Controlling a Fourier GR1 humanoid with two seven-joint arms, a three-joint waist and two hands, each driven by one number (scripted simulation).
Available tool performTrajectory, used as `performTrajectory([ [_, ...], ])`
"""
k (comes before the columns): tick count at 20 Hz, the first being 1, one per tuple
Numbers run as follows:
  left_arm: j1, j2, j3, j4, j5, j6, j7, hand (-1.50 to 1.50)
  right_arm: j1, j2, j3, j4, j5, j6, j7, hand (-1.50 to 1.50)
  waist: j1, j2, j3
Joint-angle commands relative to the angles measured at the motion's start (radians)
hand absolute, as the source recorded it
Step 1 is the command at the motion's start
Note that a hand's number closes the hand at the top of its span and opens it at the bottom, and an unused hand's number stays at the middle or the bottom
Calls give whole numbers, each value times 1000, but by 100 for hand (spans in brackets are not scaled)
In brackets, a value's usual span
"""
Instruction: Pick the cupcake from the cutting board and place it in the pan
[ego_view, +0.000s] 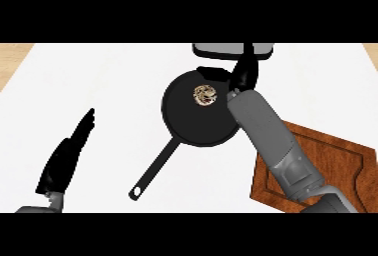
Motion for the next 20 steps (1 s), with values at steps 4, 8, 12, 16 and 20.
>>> performTrajectory([
  [4,44,1,22,-33,1,6,25,0,106,-17,-146,-44,-83,-131,-179,-150,-40,-15,0],
  [8,48,-3,50,-19,1,9,17,0,262,-81,-142,-214,-101,-30,-260,-150,-72,-26,-1],
  [12,122,-30,36,-55,-8,20,-12,0,408,-183,-86,-379,-73,51,-193,-150,-84,-32,-2],
  [16,96,-25,41,-63,-21,11,43,0,605,-232,-26,-635,-43,61,-108,-150,-90,-33,-3],
  [20,100,-19,68,-50,-9,-9,8,0,810,-327,-76,-811,-112,177,-144,-150,-85,-29,-2],
])
